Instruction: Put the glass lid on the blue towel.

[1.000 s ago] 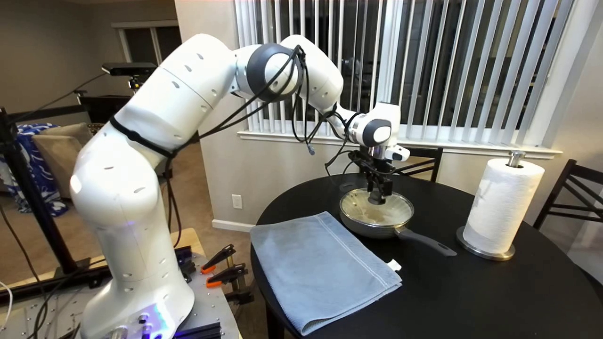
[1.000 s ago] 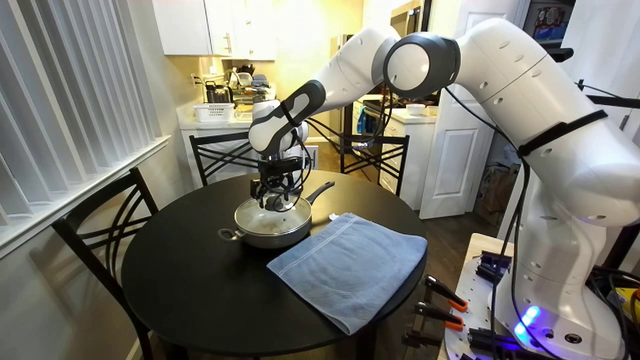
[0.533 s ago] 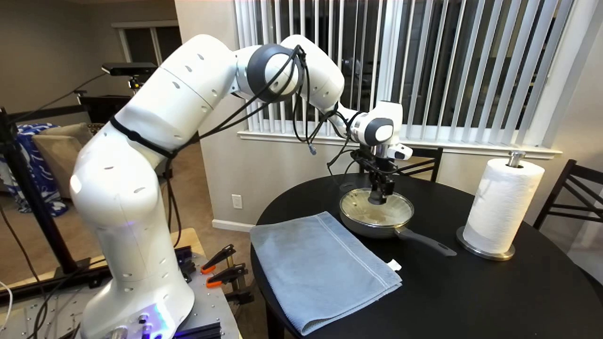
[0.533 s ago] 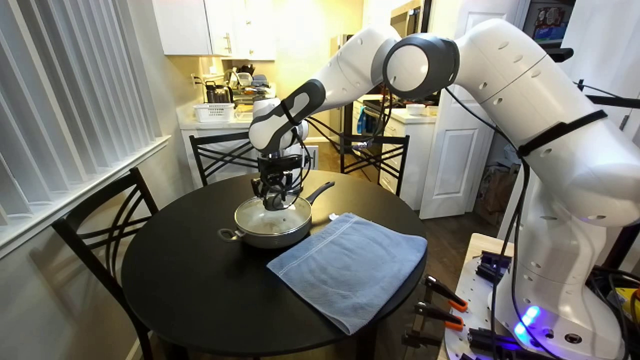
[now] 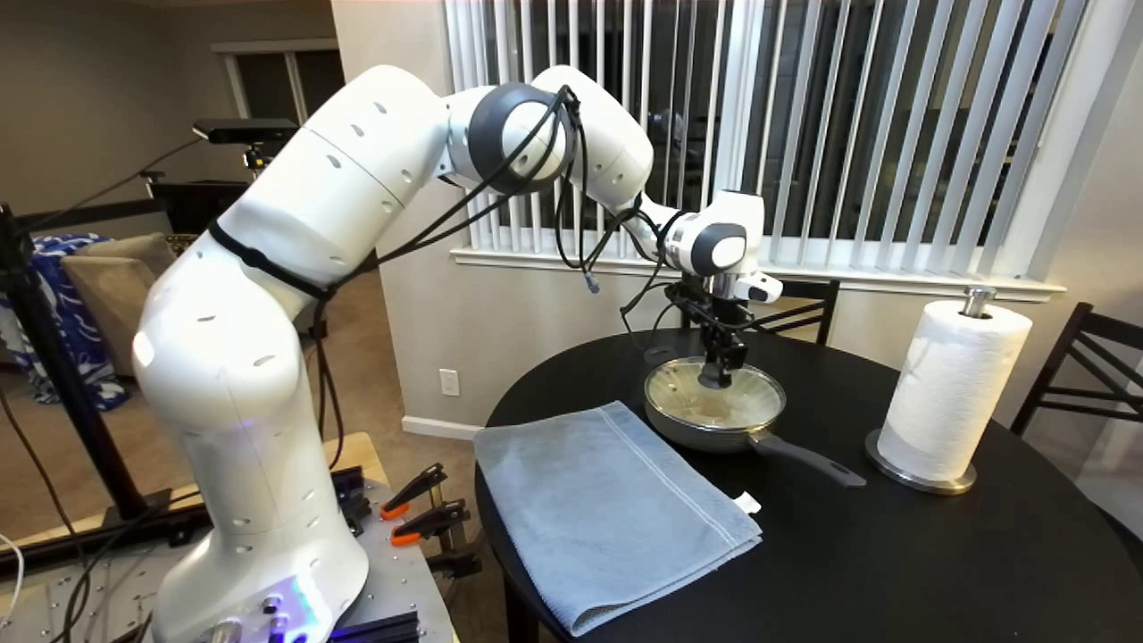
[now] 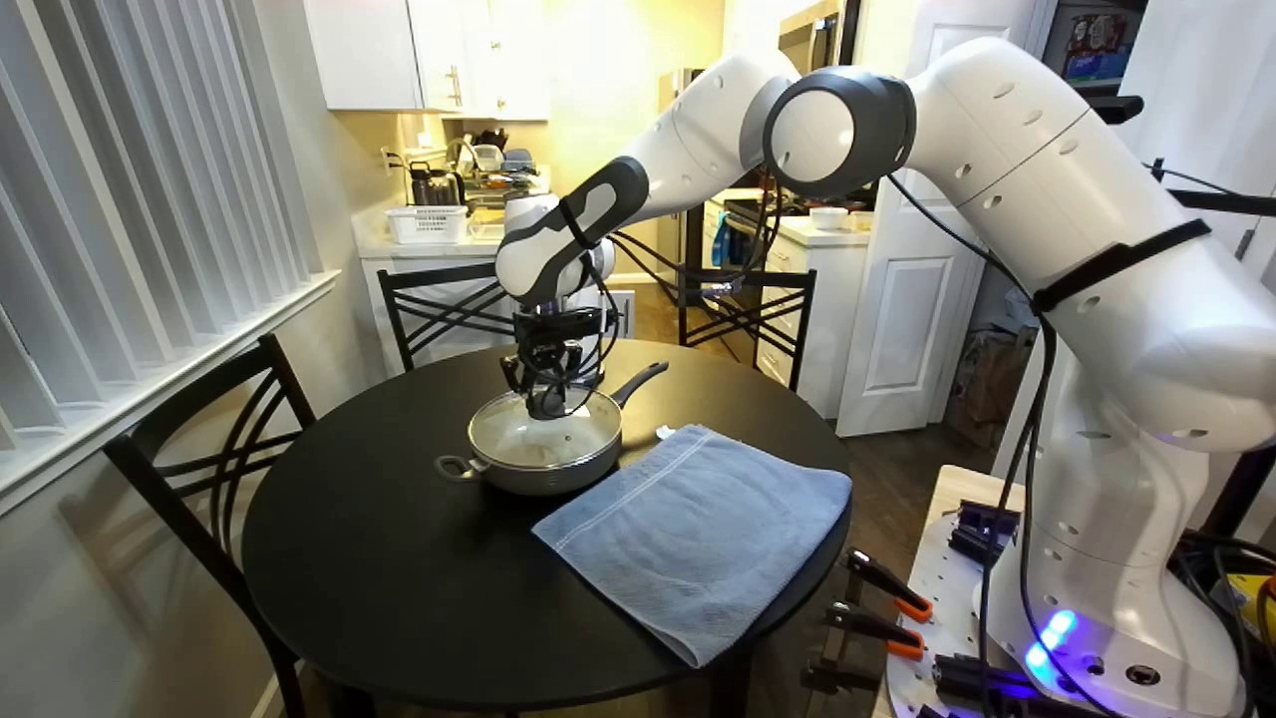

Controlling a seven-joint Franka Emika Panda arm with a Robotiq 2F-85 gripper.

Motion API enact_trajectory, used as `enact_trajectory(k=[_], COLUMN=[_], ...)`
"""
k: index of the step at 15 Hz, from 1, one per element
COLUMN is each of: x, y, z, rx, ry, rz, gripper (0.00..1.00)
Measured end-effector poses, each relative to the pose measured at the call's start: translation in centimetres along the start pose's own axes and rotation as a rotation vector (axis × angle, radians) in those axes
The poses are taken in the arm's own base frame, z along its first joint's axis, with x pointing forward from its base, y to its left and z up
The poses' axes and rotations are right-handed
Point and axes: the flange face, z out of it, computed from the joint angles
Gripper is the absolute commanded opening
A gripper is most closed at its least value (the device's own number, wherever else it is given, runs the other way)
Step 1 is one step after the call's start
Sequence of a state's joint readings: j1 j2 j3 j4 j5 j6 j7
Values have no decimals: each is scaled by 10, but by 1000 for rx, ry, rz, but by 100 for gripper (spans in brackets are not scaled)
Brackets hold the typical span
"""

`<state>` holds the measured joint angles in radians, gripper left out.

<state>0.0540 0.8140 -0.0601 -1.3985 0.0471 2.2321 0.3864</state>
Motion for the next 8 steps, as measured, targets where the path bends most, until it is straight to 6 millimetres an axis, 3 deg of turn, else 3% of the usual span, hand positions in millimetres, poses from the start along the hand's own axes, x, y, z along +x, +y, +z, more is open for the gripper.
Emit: enact_trajectory(k=[4, 8], x=[0, -6], y=[-1, -5], z=[-4, -35], rx=[1, 15], ry=[1, 27], rz=[-1, -11], gripper=[33, 33])
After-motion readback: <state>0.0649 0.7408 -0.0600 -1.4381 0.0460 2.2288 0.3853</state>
